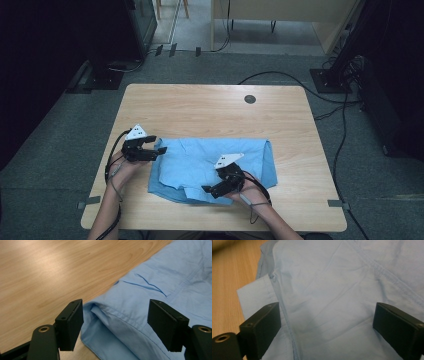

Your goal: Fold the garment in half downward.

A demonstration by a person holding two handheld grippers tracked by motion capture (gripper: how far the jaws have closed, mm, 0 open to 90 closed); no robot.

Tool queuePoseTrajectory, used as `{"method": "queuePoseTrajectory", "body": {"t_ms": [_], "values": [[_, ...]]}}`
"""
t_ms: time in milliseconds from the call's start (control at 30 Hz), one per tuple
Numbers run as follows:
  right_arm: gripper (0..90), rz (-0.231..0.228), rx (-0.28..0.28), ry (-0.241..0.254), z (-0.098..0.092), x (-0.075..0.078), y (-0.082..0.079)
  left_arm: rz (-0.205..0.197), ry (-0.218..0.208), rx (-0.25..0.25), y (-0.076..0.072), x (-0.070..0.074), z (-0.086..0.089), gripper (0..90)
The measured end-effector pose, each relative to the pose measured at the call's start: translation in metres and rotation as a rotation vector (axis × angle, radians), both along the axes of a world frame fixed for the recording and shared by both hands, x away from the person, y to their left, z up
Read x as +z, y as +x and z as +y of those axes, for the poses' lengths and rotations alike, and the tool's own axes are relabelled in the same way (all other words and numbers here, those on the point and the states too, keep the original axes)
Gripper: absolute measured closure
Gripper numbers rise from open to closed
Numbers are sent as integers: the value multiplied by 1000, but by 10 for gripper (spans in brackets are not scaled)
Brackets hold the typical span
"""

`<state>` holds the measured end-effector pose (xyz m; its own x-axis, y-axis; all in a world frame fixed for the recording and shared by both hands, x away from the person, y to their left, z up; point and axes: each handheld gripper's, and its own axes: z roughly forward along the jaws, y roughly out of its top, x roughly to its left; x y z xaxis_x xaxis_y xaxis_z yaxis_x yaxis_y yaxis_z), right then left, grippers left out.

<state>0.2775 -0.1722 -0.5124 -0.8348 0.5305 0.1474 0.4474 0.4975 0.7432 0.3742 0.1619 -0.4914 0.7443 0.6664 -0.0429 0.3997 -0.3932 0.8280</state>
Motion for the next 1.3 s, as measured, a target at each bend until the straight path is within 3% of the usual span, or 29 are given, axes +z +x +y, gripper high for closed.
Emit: {"method": "queuePoseTrajectory", "body": {"t_ms": [33, 100, 133, 167, 300, 333, 433, 500, 533, 567, 733, 1000, 1067, 1300], "values": [[253, -1, -7, 1, 0, 1, -1, -24, -27, 6, 3, -1, 2, 291], [253, 4, -6, 5, 0, 3, -1, -24, -27, 6, 3, -1, 2, 295], [333, 4, -6, 5, 0, 3, -1, -25, -40, 12, 5, -2, 4, 295], [339, 7, -4, 2, -1, 3, -1, -33, -58, 11, 6, -2, 6, 295], [345, 2, -8, -3, -1, 2, -1, -18, -56, -3, 8, -4, 7, 320], [346, 1, -8, -3, -1, 2, -1, 2, -28, -23, 12, -6, 6, 322], [345, -4, -25, 3, -2, 1, -1, 2, -28, -23, 12, -6, 6, 302], [346, -2, -29, 6, -2, 2, -1, 40, -42, -25, 18, -9, 8, 297], [346, -2, -29, 6, -2, 2, -1, 40, -42, -25, 18, -9, 8, 280], [346, -38, -22, 4, -1, 2, -3, 40, -42, -25, 18, -9, 8, 280], [369, -65, -18, -1, 1, 5, -5, 33, -35, -36, 21, -9, 7, 279], [369, -48, -34, 10, 5, 6, -3, 48, -33, -48, 26, -13, 4, 258], [393, -65, -27, 8, 7, 7, -5, 54, -53, -46, 26, -18, 5, 258], [394, -88, -20, 7, 13, 9, -8, 65, -42, -44, 28, -21, 5, 259]]}}
